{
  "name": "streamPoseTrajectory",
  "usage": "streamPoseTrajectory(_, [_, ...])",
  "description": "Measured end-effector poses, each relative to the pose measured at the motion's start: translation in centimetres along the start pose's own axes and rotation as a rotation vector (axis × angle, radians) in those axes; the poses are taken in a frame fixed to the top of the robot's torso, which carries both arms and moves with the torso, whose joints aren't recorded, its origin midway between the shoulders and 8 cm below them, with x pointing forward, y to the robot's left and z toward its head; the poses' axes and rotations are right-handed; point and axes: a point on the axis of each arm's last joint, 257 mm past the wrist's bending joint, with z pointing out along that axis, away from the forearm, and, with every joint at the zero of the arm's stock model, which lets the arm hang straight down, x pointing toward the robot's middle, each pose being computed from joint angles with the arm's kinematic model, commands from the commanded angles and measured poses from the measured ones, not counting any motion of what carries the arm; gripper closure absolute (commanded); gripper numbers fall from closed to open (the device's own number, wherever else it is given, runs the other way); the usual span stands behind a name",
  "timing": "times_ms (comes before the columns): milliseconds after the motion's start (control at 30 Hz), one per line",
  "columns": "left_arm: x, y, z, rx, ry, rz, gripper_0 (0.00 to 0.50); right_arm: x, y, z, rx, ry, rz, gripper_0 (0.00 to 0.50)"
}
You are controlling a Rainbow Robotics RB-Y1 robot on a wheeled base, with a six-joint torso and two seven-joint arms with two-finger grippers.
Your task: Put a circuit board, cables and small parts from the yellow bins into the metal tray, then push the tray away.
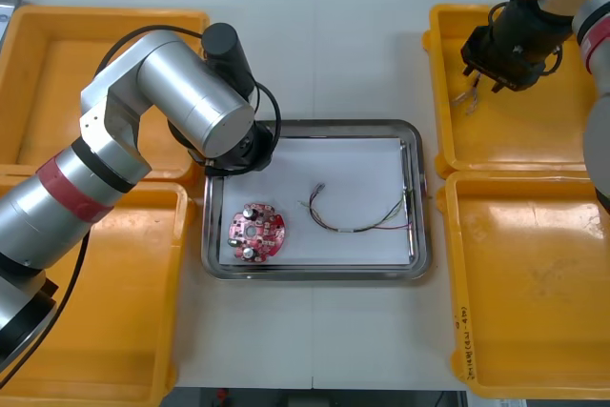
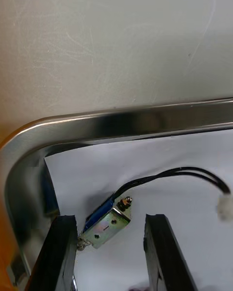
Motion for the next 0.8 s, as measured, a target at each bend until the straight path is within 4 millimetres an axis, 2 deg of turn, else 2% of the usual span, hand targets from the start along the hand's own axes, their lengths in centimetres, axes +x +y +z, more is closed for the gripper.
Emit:
streamPoseTrajectory(133, [0.0, 0.0, 0.0, 0.000, 0.000, -0.013, 0.004, 0.6, 0.2, 0.7, -0.009, 0.006, 0.005, 0.000])
streamPoseTrajectory(400, [-0.1, -0.2, -0.3, 0.001, -0.008, -0.009, 0.000, 1.3, -0.1, 2.2, -0.010, 0.006, 0.015, 0.000])
streamPoseTrajectory(733, [0.6, -1.1, -4.2, -0.011, -0.010, 0.047, 0.000, 1.4, -0.4, 2.7, -0.010, 0.002, 0.023, 0.000])
streamPoseTrajectory(767, [0.6, -1.0, -4.8, -0.012, -0.012, 0.049, 0.000, 1.4, -0.4, 2.7, -0.011, 0.002, 0.024, 0.197])
streamPoseTrajectory(800, [0.4, -0.9, -5.4, -0.013, -0.016, 0.048, 0.000, 1.4, -0.4, 2.7, -0.011, 0.002, 0.024, 0.285])
